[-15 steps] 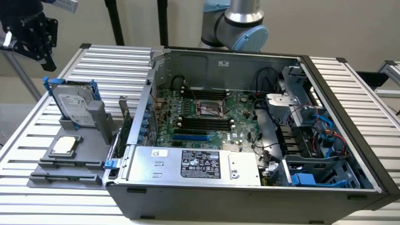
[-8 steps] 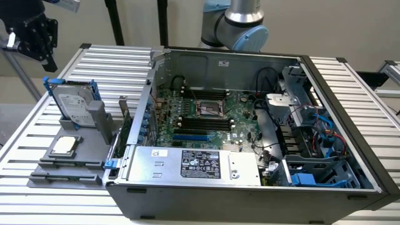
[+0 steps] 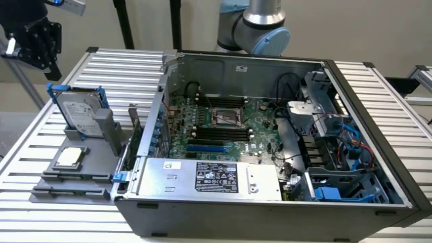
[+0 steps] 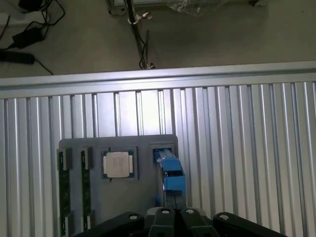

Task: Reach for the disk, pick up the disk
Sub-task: 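Pick up the disk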

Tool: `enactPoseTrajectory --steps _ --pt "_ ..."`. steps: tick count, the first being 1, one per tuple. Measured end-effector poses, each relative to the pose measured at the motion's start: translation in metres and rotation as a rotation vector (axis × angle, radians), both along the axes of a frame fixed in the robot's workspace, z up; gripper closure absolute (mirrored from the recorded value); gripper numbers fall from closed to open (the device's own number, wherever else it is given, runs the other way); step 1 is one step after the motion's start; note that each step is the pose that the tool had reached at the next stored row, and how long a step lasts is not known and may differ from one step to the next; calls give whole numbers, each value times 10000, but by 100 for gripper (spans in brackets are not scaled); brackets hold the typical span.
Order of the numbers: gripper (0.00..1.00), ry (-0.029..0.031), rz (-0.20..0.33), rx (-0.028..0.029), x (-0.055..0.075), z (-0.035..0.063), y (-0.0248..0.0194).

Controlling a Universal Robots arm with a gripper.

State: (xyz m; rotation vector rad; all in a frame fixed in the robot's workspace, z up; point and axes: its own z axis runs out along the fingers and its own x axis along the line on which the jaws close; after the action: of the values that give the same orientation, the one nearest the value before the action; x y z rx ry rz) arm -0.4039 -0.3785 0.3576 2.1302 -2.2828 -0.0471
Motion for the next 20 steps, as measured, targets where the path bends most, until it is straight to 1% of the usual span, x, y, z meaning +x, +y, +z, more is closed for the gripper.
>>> enactPoseTrajectory --steps 2,3,5,6,8,9,10,14,17,20 --pt "76 0 20 7 4 0 -3" --pt "76 -1 38 11 9 -1 -4" --pt "64 0 93 12 18 -1 -4" --pt "64 0 130 13 22 -1 -4" --pt "52 -1 207 13 28 -3 -4" --pt "52 -1 243 12 29 -6 -4" --pt "46 0 274 12 30 -9 -4" --pt "46 -9 377 11 31 -56 -5" --pt "46 -37 412 14 30 -112 -4" --pt "46 -66 413 36 30 -165 -4"
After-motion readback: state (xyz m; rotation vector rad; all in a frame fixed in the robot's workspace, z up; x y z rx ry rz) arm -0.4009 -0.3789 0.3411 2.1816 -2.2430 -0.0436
